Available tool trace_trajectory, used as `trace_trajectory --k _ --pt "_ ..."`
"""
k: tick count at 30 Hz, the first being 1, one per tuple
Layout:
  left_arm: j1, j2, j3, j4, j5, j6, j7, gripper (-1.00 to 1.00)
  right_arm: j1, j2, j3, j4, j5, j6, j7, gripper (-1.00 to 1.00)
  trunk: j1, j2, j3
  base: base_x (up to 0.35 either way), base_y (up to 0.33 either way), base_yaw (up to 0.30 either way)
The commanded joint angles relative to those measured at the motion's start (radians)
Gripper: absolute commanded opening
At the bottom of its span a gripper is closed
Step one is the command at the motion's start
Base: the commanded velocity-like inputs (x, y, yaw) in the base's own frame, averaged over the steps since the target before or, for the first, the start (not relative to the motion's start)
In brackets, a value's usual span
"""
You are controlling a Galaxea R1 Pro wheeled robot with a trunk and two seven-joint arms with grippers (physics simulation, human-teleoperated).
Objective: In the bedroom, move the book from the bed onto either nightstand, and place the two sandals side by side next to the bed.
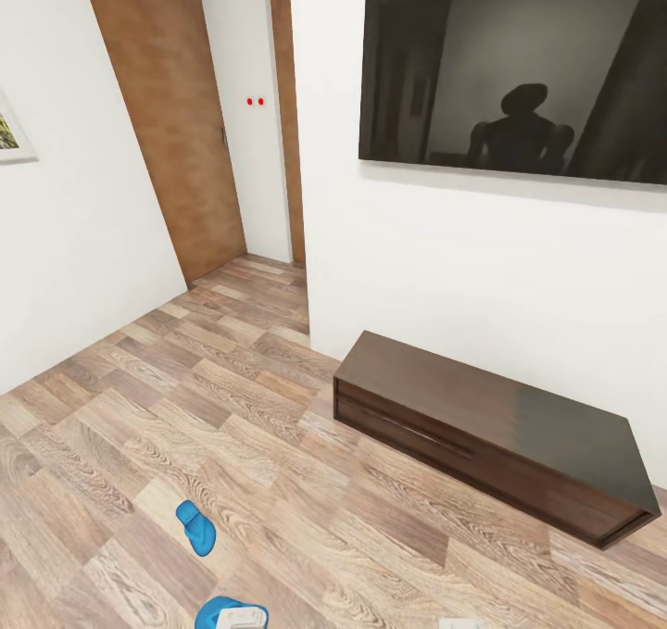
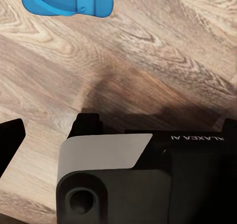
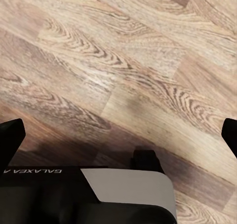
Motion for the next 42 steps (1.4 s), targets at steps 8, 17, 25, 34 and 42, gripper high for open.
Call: trace_trajectory --k 8,17,25,34,42 --pt "0.000 0.000 -0.001 -0.002 0.006 0.004 0.004 1.00 0.000 0.001 0.003 -0.002 0.001 -0.004 -0.005 1.00 0.000 -0.001 -0.001 0.000 0.000 0.000" --pt "0.000 0.000 -0.001 -0.002 0.006 0.004 0.003 1.00 0.000 0.001 0.003 0.000 0.001 -0.031 -0.004 1.00 0.000 -0.001 -0.001 0.000 0.000 0.000" --pt "0.000 0.002 0.000 -0.002 0.006 0.003 0.003 1.00 0.000 0.001 0.003 0.000 0.001 -0.033 -0.004 1.00 0.000 -0.001 -0.001 0.000 0.000 0.000" --pt "0.000 0.004 0.000 -0.003 0.005 -0.014 0.003 1.00 0.000 0.001 0.003 0.000 0.001 -0.034 -0.004 1.00 0.000 -0.001 -0.001 0.000 0.000 0.000" --pt "-0.015 0.079 0.003 -0.015 0.005 0.001 0.002 1.00 0.000 0.001 0.003 0.003 0.001 -0.034 -0.003 1.00 0.000 -0.001 -0.001 0.000 0.000 0.000"
